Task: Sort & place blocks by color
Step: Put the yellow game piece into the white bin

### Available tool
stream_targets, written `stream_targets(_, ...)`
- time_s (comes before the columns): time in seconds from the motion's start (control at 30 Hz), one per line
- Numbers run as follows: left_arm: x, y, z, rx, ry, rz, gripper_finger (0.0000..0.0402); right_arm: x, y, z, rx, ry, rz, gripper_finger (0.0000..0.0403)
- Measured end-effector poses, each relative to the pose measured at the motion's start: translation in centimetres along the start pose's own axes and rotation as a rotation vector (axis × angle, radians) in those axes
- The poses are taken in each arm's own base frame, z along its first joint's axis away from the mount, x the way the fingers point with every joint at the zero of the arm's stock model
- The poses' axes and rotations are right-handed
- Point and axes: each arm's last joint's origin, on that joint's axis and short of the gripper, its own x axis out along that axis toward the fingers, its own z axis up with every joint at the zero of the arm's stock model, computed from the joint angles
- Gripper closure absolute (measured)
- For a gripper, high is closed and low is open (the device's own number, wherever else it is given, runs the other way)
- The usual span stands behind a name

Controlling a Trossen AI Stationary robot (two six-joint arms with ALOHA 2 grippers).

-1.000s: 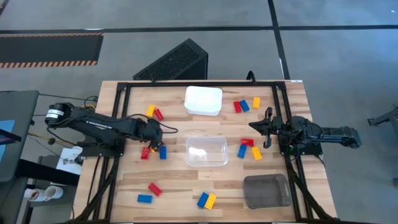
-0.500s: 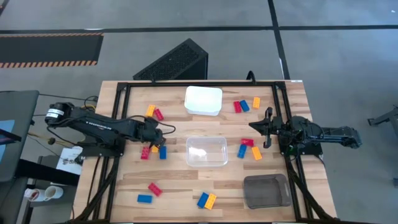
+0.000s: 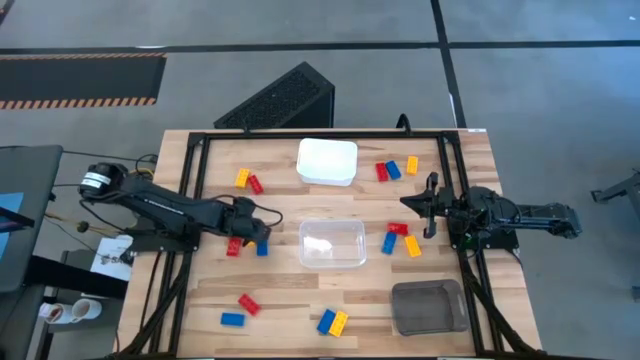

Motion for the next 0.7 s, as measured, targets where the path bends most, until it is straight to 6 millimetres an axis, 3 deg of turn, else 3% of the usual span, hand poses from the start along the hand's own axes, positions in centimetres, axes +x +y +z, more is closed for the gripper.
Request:
stream_targets(0.37,3.1,0.2,0.4,0.074,0.157,0.129,0.0135,0.0,0.0,0.0,0.000,0.002,-0.001,0.0370)
stream_targets(0.47,3.2,0.2,0.7,0.082,0.152,0.126,0.0173,0.0,0.0,0.0,0.000,0.002,-0.002,0.0370)
stream_targets(0.63,3.0,-0.3,1.0,0.161,0.138,0.101,0.0283,0.0,0.0,0.0,0.000,0.003,-0.002,0.0370)
stream_targets(0.7,3.0,-0.4,1.1,0.199,0.120,0.099,0.0299,0.0,0.0,0.0,0.000,0.003,-0.002,0.0370)
